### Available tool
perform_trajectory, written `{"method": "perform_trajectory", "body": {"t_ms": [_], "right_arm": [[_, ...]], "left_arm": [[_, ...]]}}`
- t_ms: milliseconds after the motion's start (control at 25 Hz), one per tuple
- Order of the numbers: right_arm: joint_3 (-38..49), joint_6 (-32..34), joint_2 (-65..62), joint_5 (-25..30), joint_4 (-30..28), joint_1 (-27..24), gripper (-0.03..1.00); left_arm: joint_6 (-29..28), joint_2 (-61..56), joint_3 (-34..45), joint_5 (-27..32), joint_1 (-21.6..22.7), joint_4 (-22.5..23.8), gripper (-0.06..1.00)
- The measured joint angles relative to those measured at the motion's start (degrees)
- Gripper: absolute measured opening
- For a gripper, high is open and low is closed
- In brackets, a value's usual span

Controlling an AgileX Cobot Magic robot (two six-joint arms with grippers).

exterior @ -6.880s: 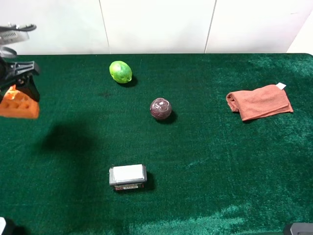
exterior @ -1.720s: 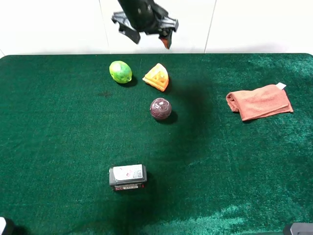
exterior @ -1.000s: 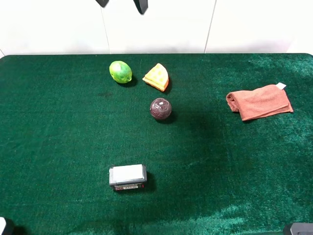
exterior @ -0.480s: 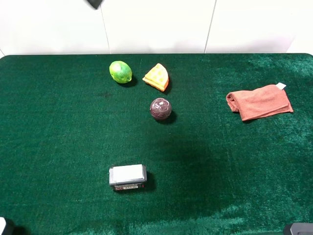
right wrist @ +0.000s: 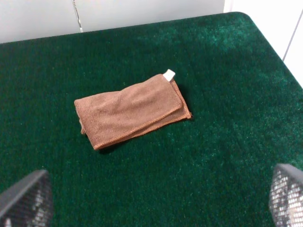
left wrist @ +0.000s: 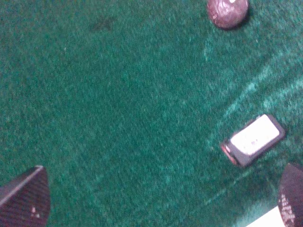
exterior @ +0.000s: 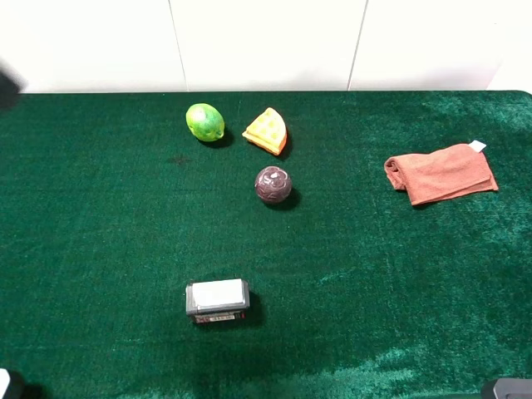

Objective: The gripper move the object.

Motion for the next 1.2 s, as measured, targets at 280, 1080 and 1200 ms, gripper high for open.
{"method": "perform_trajectory", "body": {"t_ms": [280,1080,1200], "right_arm": [[0.0,0.0,0.0,0.0,0.0,0.0,0.7],[0.0,0.0,0.0,0.0,0.0,0.0,0.7],[0.0,0.0,0.0,0.0,0.0,0.0,0.7]], "left_arm": [[0.0,-17.79,9.62,0.05,1.39,-0.33,0.99],[1.77,-46.77,33.36,-5.71,29.12,-3.5,0.99],[3.04,-49.93,33.36,-5.76,29.37,-3.5,0.99]]}}
